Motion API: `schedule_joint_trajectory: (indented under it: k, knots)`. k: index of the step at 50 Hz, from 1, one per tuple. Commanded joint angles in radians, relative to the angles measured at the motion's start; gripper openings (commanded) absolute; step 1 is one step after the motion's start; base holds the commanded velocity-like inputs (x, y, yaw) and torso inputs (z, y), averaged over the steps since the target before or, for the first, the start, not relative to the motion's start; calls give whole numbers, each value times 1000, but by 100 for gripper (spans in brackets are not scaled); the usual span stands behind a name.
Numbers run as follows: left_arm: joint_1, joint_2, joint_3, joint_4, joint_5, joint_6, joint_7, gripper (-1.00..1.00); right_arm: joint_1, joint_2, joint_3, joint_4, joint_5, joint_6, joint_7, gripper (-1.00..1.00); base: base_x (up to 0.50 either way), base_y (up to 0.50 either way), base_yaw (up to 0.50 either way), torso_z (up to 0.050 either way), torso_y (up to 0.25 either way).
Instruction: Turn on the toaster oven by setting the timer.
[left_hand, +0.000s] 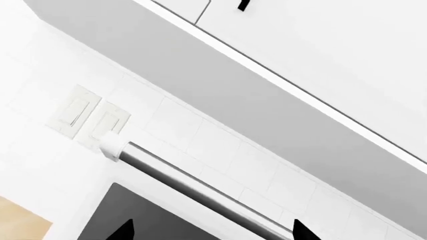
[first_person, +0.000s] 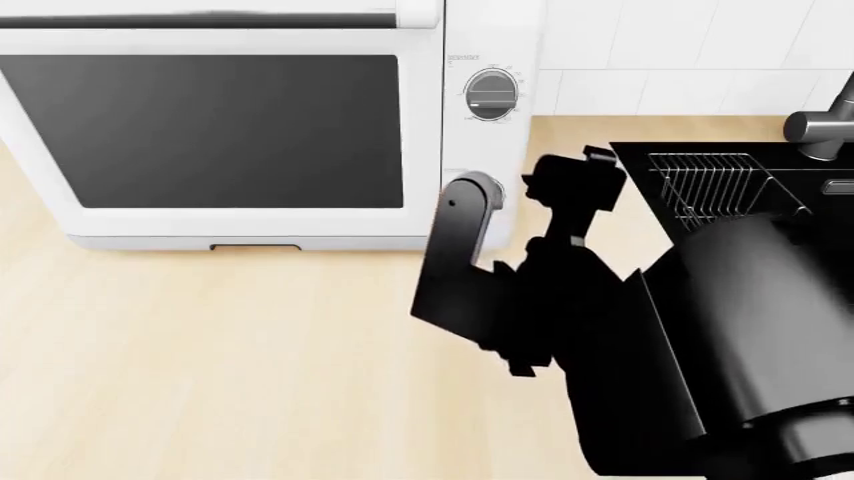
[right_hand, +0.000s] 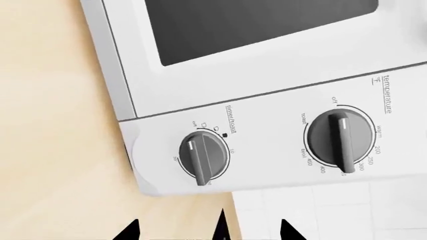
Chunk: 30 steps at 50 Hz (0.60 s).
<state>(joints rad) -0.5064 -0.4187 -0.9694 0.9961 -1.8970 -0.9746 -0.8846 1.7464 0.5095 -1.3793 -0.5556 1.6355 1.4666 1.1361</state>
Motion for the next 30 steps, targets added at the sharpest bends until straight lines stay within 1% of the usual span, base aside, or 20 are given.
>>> schedule_joint_trajectory:
  k: [1,4,7,8,12,18,27,30]
  knots:
    - [0,2,-4,-1,-4,-1,-4,100,47,-29,-33,49,34,10,16,100,0,0,0,0,0]
    - [-5,0,-6,-3,3,-4,-3,100,56,-43,-54,71,38,20,30,100,0,0,0,0,0]
    - [-3,-5,-13,-1,0,-2,-5,100,74,-66,-108,114,122,29,128,100,0,0,0,0,0]
    - [-4,-5,-13,-1,-1,-2,-5,100,77,-73,-115,101,107,34,136,100,0,0,0,0,0]
    - [-11,-7,-7,-2,-3,0,-11,100,77,-78,-127,94,85,29,123,100,0,0,0,0,0]
    - [-11,-8,-11,-3,-7,0,-11,100,79,-89,-145,87,119,7,150,100,0,0,0,0,0]
    - [-13,-5,-14,-4,-10,0,-11,100,79,-102,-138,99,99,-24,120,100,0,0,0,0,0]
    - [-17,-2,-11,-5,-5,-2,-10,100,80,-106,-138,103,116,-38,132,100,0,0,0,0,0]
